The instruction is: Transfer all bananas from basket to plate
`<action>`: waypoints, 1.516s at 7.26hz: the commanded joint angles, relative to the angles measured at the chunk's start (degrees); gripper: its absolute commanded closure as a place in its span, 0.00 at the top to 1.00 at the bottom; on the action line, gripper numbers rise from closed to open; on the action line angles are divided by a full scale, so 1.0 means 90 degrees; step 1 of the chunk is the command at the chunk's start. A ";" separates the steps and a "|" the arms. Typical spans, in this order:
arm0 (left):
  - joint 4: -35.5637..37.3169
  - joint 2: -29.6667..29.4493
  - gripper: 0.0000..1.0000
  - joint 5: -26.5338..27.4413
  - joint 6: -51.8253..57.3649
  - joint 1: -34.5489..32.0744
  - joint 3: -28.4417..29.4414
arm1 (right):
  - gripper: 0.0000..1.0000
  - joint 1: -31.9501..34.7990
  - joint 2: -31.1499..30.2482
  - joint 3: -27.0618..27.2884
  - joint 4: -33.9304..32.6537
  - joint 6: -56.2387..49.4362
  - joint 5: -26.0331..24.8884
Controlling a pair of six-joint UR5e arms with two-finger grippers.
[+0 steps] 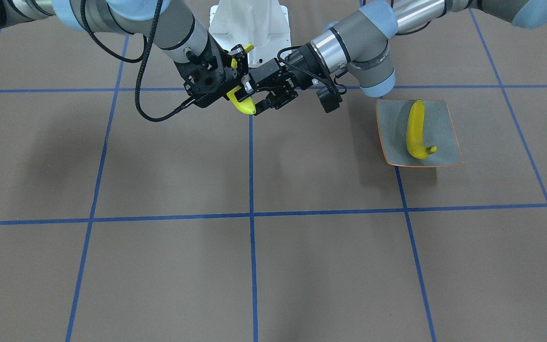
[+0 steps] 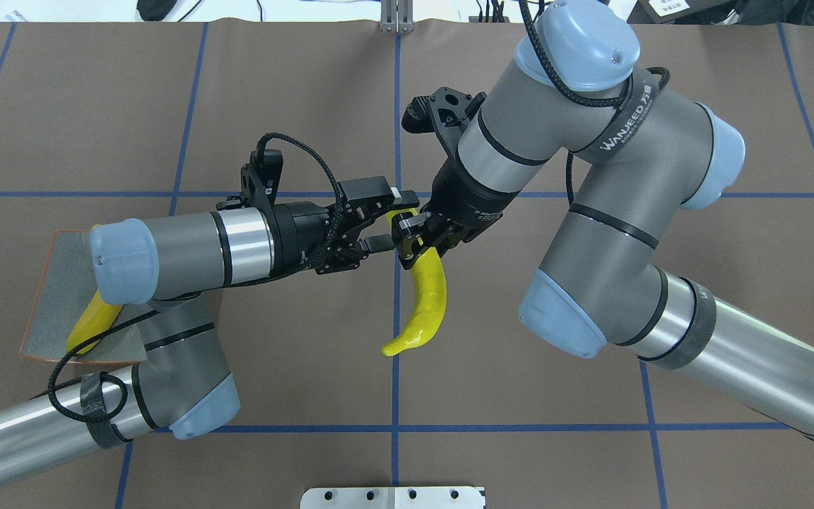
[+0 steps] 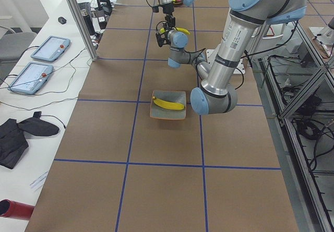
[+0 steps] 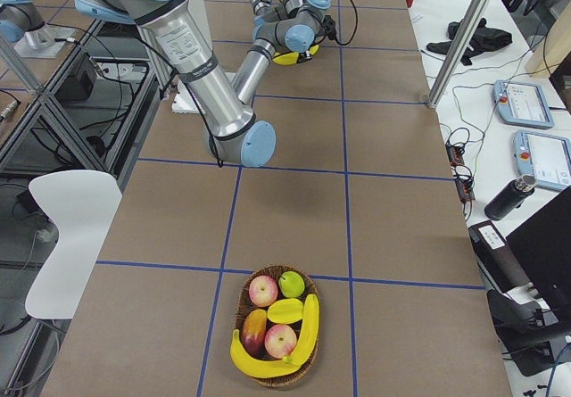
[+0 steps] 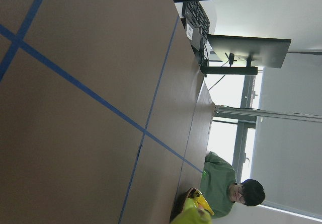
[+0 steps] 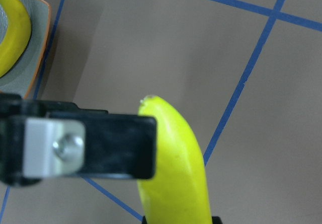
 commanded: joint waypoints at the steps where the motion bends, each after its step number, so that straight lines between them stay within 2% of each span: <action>1: -0.0004 -0.0012 0.86 0.0033 0.0003 0.0082 -0.0015 | 0.00 -0.0010 0.0000 0.0000 -0.0001 0.0000 0.0005; 6: 0.0005 -0.0061 0.64 0.0033 0.0013 0.0092 -0.0015 | 0.00 0.0000 -0.0020 0.0000 -0.0011 -0.0010 0.0025; 9: 0.0005 -0.0061 0.59 0.0033 0.0023 0.0092 -0.0015 | 0.00 0.0000 -0.0020 0.0000 -0.0011 0.0000 0.0044; 10: 0.0005 -0.0061 0.53 0.0033 0.0013 0.0092 -0.0015 | 0.00 0.0000 -0.0020 0.0000 -0.0011 0.0000 0.0044; 11: 0.0015 -0.0061 0.30 0.0033 -0.0045 0.0092 -0.0024 | 0.00 0.0000 -0.0029 0.0000 -0.0011 0.0000 0.0044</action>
